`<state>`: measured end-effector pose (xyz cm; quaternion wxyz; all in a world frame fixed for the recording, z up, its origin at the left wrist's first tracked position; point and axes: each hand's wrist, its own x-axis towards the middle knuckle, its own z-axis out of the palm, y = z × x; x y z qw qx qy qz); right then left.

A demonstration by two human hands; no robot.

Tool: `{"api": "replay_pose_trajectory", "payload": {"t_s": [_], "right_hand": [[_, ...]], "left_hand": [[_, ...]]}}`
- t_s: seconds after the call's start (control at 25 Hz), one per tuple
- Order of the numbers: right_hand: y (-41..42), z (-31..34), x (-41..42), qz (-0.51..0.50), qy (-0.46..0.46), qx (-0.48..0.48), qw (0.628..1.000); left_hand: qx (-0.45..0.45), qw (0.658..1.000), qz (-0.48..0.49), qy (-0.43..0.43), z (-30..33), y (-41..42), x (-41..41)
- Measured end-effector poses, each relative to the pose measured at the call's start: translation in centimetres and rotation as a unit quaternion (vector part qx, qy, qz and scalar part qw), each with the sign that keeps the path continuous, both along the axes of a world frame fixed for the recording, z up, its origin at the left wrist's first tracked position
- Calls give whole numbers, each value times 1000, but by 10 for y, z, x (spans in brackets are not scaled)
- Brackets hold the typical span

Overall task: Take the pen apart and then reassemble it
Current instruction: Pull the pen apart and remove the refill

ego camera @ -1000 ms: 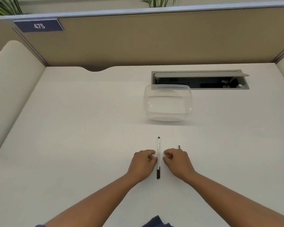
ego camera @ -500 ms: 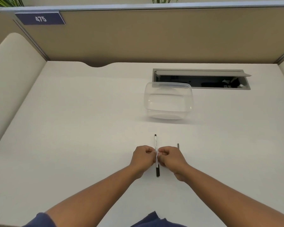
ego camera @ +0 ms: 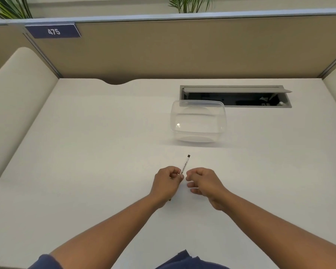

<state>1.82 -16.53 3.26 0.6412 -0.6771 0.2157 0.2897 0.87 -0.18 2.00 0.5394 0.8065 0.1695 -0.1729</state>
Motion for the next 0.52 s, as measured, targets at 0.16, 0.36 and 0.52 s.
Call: {"api": "replay_pose_trajectory", "payload": {"t_s": [0.16,0.36,0.52], "right_hand": [[-8,18,8,-43,-19,13,999],[-19,37,16,-48,-56,27,997],[-27,50,14,-31,-16,64,997]], "left_hand": [[98,990,-69,-77,12,10,2],[205,938,-178,-214,30,27,4],[238,906,-211,-278,46,36,9]]}}
